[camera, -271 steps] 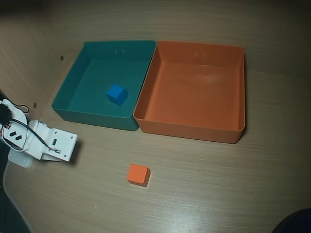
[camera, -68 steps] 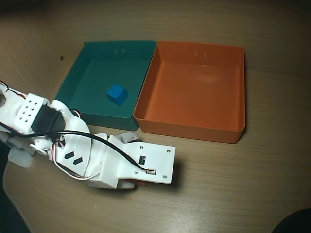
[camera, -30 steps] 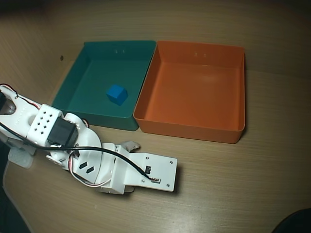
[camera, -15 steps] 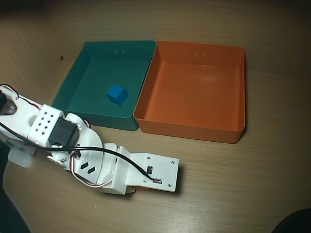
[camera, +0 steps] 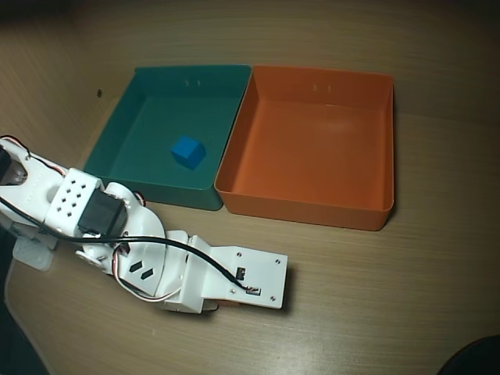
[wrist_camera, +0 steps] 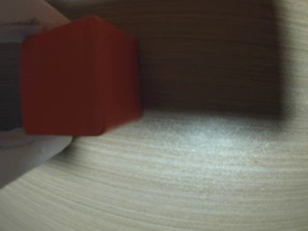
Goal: Grasp a cube and put it in the box.
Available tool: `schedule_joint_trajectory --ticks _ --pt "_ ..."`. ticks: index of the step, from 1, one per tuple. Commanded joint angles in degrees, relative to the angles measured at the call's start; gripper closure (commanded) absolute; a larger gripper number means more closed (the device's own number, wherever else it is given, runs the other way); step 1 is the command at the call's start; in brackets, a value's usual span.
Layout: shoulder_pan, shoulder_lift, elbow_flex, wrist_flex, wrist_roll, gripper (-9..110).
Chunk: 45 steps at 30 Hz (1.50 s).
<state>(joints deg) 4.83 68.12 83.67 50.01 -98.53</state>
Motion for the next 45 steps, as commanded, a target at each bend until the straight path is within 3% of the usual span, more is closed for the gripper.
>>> schedule_joint_trajectory --ticks 1,12,22,45 --pt "0.2 4.0 -2.5 -0.4 0.4 107" --pt "-0.5 16.9 -13.5 -0.4 0.4 107" --pt "-4.4 17.6 -21.3 -0.4 0.5 107" --pt "-23.8 14.5 -21.7 -0.4 -0.3 107"
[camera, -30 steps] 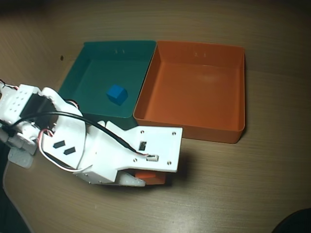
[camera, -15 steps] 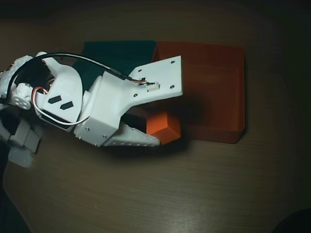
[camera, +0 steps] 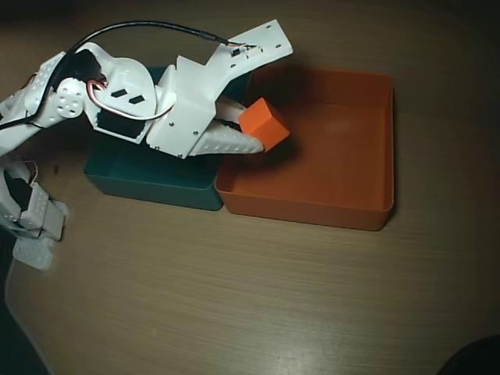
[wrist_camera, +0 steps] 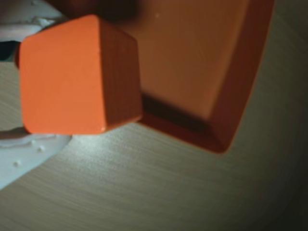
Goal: Grasp a cube and put it in the box.
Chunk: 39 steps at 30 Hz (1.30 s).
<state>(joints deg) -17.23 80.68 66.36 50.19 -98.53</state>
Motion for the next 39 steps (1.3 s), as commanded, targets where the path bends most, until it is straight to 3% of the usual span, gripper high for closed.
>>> schedule_joint_trajectory --ticks 1,17,39 --pt "-2.5 0.8 -4.4 -0.5 -0.5 107" --pt "-6.2 -11.7 -4.5 -0.6 -0.5 107" --pt "-6.2 -13.5 -4.5 -0.6 -0.6 104"
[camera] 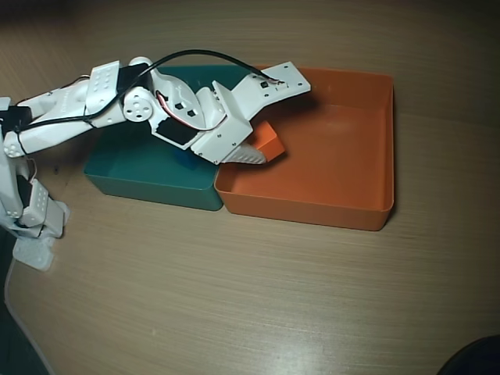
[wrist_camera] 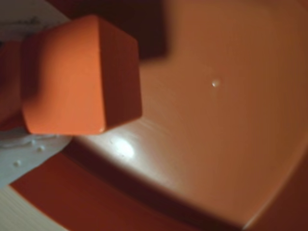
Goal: Grasp a cube and put it in the box.
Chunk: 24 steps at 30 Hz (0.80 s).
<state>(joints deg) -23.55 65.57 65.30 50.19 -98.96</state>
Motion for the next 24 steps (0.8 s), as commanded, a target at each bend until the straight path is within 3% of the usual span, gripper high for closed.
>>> schedule_joint_trajectory --ticks 1,12,24 --pt "0.2 1.6 -3.4 -0.6 -0.2 102" --pt "0.4 1.6 -3.4 -0.6 0.4 66" --pt "0.4 1.6 -3.4 -0.6 0.6 62"
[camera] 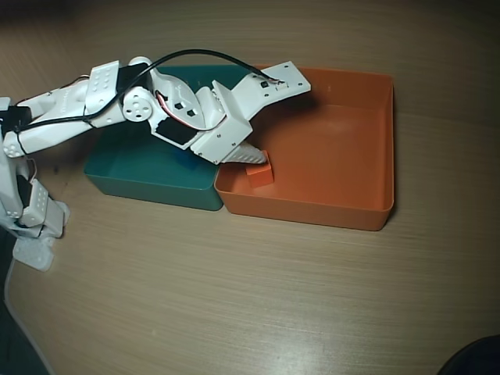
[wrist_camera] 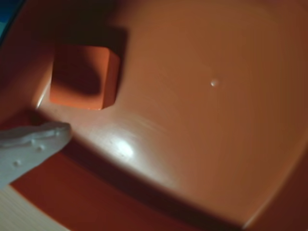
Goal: Grasp a cube and put it in the box.
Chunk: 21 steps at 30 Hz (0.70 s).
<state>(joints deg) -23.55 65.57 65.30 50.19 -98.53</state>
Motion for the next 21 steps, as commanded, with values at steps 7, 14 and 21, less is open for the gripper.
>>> schedule_joint_trajectory --ticks 7,14,21 --pt "0.4 1.6 -3.4 -0.6 0.2 62" --pt "0.4 1.6 -3.4 -0.6 0.4 62" --pt "0.4 1.8 -3.4 -0.6 0.4 64"
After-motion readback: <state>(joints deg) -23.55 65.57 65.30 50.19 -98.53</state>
